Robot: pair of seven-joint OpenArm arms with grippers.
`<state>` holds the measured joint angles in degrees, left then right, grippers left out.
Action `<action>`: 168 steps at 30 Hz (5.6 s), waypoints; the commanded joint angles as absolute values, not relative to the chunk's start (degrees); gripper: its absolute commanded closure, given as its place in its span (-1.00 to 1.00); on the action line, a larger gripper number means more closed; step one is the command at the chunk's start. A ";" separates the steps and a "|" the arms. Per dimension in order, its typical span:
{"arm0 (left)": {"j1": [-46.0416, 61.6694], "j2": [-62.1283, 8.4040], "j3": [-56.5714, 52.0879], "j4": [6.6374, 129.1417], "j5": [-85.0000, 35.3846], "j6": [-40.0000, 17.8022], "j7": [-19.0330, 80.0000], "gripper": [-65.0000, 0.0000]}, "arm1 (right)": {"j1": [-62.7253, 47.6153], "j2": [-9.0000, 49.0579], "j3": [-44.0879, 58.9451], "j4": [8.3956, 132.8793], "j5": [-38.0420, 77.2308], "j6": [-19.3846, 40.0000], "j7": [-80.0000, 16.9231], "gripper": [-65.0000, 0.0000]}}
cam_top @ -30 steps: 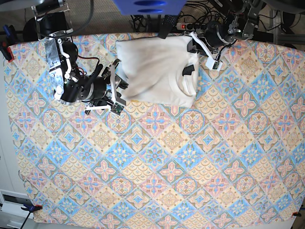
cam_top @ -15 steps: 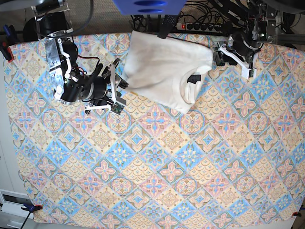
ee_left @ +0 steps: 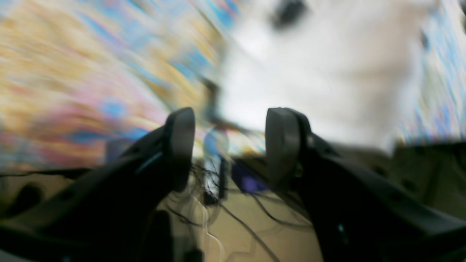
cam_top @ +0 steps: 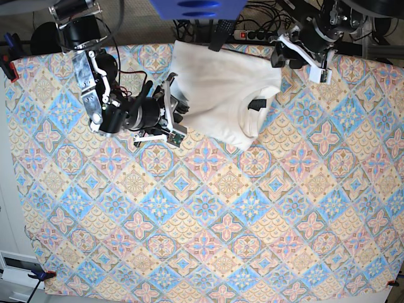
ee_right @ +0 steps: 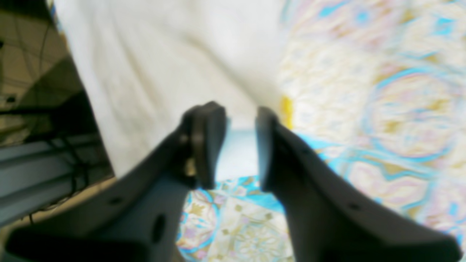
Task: Fold the T-shirt properly
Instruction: 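Grasp the bundle edge with the left gripper and tuck it under, then grasp the bundle with both grippers and rotate it on the cloth, then drag the folded shirt across the cloth with the right gripper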
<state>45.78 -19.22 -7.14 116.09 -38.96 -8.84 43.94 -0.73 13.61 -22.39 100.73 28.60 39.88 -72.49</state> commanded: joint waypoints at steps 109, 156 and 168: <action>15.52 -12.00 -6.99 95.52 -28.79 -8.66 42.77 0.97 | 5.93 10.24 -20.35 76.00 11.47 40.00 -58.51 0.85; 20.18 -12.00 -7.16 98.95 -31.96 -8.57 42.33 0.97 | 23.78 1.27 -22.46 54.64 11.47 40.00 -46.99 0.85; 20.26 -12.00 -7.16 99.03 -31.96 -8.57 42.51 0.97 | 23.78 3.21 -22.46 46.46 10.86 40.00 -37.85 0.85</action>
<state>20.49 -11.46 -6.98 97.84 -31.57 -8.43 43.48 22.37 2.72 -22.59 45.95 11.29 40.23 -37.69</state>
